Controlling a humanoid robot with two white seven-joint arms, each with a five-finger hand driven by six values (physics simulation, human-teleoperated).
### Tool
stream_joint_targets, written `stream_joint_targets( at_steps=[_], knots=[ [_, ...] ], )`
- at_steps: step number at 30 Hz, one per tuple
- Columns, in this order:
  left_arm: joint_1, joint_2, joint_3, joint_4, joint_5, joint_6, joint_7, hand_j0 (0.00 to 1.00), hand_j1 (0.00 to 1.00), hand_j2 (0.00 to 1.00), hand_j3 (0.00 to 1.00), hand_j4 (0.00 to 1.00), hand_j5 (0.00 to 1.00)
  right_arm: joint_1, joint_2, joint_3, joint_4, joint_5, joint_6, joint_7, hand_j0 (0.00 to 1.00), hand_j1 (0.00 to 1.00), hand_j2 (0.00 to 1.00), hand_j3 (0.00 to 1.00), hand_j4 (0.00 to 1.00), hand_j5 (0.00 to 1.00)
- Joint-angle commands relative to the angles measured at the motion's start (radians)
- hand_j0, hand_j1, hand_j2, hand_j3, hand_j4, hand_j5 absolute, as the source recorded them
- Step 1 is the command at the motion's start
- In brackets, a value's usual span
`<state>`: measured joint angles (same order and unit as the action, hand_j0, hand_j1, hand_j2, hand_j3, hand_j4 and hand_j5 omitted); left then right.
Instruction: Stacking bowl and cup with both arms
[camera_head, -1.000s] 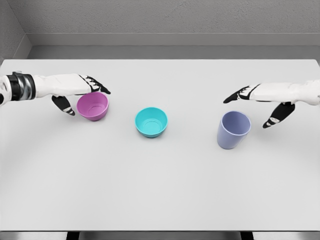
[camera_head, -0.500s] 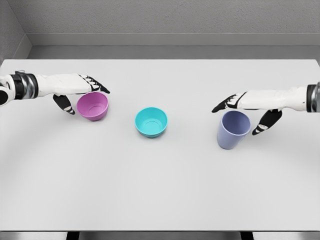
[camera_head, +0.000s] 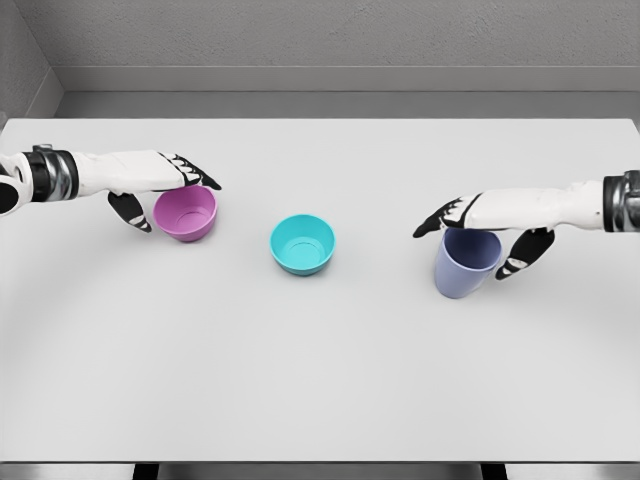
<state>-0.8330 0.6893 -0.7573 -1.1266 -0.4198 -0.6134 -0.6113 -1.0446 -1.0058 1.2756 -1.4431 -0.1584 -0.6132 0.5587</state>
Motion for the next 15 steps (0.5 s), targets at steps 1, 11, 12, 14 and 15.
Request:
stream_joint_targets(
  at_steps=[1,11,12,14,15],
  knots=[
    [0.0,0.003,0.001,-0.004,0.007,0.003,0.0,1.0,1.0,1.0,1.0,1.0,1.0,0.0,0.0,-0.001,-0.007,-0.006,0.002,0.0,1.0,1.0,1.0,1.0,1.0,1.0],
    [-0.002,-0.007,-0.001,-0.002,0.004,0.003,0.0,1.0,1.0,1.0,1.0,1.0,1.0,-0.002,0.001,0.011,-0.007,0.008,0.002,-0.002,1.0,1.0,1.0,1.0,1.0,1.0],
    [0.0,-0.01,-0.001,-0.002,0.004,0.003,0.0,1.0,1.0,1.0,1.0,1.0,1.0,-0.003,0.001,0.011,-0.007,0.008,0.002,-0.002,1.0,1.0,1.0,1.0,1.0,1.0],
    [0.0,-0.01,-0.001,-0.001,0.004,0.003,0.0,1.0,1.0,1.0,1.0,1.0,1.0,-0.005,0.001,0.011,-0.007,0.008,0.002,0.001,1.0,1.0,1.0,1.0,1.0,1.0],
    [0.0,-0.011,-0.001,-0.001,0.004,0.003,0.0,1.0,1.0,1.0,1.0,1.0,1.0,-0.005,0.001,0.011,-0.005,0.008,0.002,0.001,1.0,1.0,1.0,1.0,1.0,1.0]
  ],
)
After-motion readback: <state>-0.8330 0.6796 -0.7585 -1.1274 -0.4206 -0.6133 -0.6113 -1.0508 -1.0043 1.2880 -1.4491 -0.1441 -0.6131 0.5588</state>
